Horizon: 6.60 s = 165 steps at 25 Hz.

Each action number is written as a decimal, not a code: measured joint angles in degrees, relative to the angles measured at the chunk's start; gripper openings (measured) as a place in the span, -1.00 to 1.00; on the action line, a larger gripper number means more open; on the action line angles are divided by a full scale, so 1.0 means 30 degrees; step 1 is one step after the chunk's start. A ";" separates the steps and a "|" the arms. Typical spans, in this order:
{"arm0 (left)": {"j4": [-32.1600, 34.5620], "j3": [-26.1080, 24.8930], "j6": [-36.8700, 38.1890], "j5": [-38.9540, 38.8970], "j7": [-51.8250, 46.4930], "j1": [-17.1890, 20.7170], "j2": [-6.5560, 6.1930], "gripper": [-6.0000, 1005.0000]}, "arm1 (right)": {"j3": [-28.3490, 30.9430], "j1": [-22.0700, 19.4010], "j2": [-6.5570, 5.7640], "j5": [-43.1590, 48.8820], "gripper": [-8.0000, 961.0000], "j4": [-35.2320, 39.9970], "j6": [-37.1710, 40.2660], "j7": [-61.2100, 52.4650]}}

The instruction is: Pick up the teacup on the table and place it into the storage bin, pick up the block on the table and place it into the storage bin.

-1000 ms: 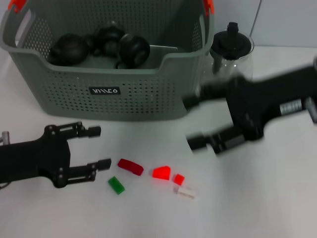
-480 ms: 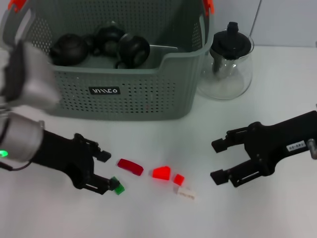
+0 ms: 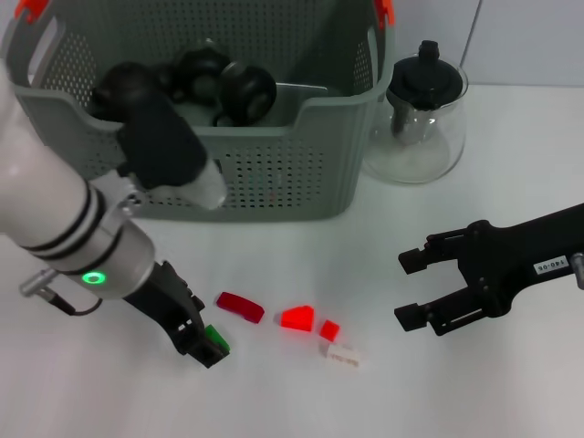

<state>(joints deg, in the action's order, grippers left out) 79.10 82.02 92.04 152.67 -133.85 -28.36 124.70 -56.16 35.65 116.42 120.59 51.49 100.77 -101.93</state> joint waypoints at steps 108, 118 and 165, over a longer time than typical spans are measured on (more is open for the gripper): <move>0.2801 -1.1178 0.6875 -1.4852 0.6381 0.0173 -0.1257 0.42 | 0.3294 -0.0352 -0.1191 0.0071 0.92 -0.1428 -0.0066 0.0668; 0.0652 -0.6258 0.3763 -0.6799 1.0788 0.0195 -0.0263 0.41 | 0.3255 -0.0250 -0.1000 0.0166 0.92 -0.1644 -0.0206 0.0489; -0.6059 -0.0388 -0.4495 -0.0343 1.0399 -0.3107 -0.0106 -0.63 | 0.3341 -0.0372 -0.0924 0.0174 0.92 -0.2200 -0.0418 0.0541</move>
<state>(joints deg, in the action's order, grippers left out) 60.93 80.86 78.56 151.64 -102.65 -37.68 124.38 -46.14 34.54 113.65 121.11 44.89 99.52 -100.31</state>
